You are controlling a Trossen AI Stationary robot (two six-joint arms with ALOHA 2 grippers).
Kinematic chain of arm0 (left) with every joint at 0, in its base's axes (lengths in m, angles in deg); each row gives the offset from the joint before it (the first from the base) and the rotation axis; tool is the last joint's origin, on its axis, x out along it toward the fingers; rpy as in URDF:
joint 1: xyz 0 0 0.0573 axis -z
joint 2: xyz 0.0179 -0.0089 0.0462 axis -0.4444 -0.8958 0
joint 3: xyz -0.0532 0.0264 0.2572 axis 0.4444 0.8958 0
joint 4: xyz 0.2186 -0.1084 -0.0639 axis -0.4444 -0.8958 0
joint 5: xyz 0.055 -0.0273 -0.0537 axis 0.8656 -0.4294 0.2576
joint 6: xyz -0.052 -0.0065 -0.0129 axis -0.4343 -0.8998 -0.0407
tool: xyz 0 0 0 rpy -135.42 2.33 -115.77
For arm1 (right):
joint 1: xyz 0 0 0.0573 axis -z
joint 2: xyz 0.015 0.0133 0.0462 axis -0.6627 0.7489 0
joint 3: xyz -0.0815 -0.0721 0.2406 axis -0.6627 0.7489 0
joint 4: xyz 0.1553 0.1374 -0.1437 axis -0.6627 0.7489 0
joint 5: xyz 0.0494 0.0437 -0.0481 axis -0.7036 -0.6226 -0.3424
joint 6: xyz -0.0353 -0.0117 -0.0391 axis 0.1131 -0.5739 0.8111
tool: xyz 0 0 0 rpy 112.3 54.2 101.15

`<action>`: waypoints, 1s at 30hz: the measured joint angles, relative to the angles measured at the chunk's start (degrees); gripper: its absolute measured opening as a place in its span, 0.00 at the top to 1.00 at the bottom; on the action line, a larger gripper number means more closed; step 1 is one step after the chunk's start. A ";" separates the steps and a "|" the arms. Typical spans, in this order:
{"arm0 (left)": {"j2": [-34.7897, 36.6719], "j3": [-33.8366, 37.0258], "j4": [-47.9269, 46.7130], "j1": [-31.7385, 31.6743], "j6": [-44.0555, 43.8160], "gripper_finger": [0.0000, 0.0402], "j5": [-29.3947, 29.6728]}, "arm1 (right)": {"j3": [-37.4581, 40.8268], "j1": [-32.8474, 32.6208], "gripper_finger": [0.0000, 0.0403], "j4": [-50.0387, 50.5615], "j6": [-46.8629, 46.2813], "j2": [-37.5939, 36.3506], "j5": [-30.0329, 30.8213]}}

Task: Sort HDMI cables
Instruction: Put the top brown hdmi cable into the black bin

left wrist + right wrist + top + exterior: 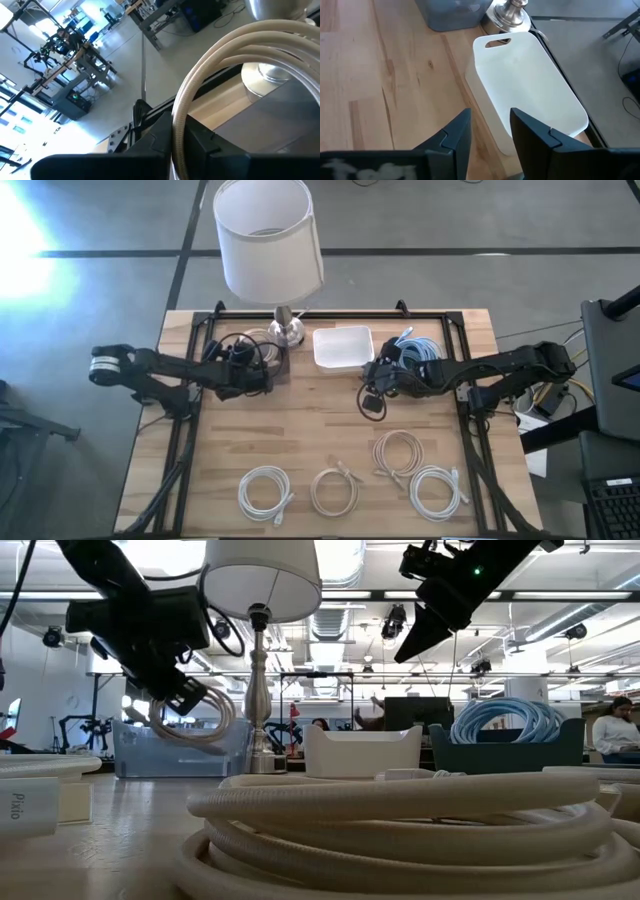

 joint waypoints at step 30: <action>0.00 -7.28 0.79 -2.56 13.60 0.61 -6.86 | 0.00 0.00 0.66 0.00 -0.03 0.02 -0.02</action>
